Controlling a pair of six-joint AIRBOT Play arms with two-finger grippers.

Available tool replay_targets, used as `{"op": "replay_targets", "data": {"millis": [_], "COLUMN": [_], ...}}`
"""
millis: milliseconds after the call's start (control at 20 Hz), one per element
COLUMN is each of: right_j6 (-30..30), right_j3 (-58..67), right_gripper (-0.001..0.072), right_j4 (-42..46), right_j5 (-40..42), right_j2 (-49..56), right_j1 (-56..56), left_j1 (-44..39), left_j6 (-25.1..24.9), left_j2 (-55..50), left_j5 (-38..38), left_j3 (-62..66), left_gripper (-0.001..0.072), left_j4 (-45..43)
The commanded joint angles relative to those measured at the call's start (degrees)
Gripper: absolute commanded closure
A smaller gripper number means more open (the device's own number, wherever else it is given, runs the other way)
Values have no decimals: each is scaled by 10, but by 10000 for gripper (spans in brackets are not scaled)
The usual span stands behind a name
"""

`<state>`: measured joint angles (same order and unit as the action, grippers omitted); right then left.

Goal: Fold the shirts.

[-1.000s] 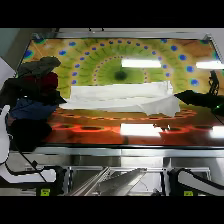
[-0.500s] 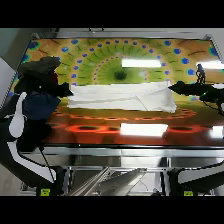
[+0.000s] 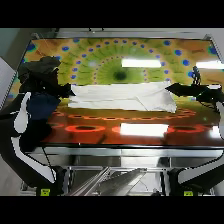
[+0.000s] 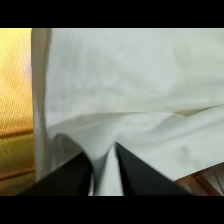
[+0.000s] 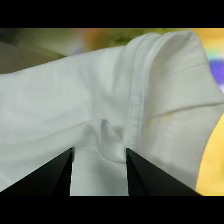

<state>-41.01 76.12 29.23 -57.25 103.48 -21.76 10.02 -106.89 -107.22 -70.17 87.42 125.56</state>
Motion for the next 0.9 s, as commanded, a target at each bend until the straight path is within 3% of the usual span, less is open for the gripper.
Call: {"op": "replay_targets", "data": {"millis": [0,50,100,350,700,800,850], "right_j6": [-17,-59,-96,-117,-113,-87,-83], "right_j3": [21,34,43,61,107,119,128], "right_gripper": [282,89,40,40,55,221,221], "right_j4": [51,95,131,145,56,57,57], "right_j5": [-3,-4,-10,-75,-157,-155,-151], "right_j2": [-7,-7,-5,33,109,111,111], "right_j1": [-18,-25,-31,-38,-23,-4,7], "left_j1": [4,10,17,43,9,-16,-29], "left_j6": [0,0,0,0,0,0,1], "left_j2": [14,24,36,90,126,125,125], "left_j5": [10,17,24,30,32,34,41], "left_j3": [1,1,1,1,1,1,1], "left_gripper": [15,16,15,17,19,18,19], "left_j4": [0,0,0,1,7,7,7]}}
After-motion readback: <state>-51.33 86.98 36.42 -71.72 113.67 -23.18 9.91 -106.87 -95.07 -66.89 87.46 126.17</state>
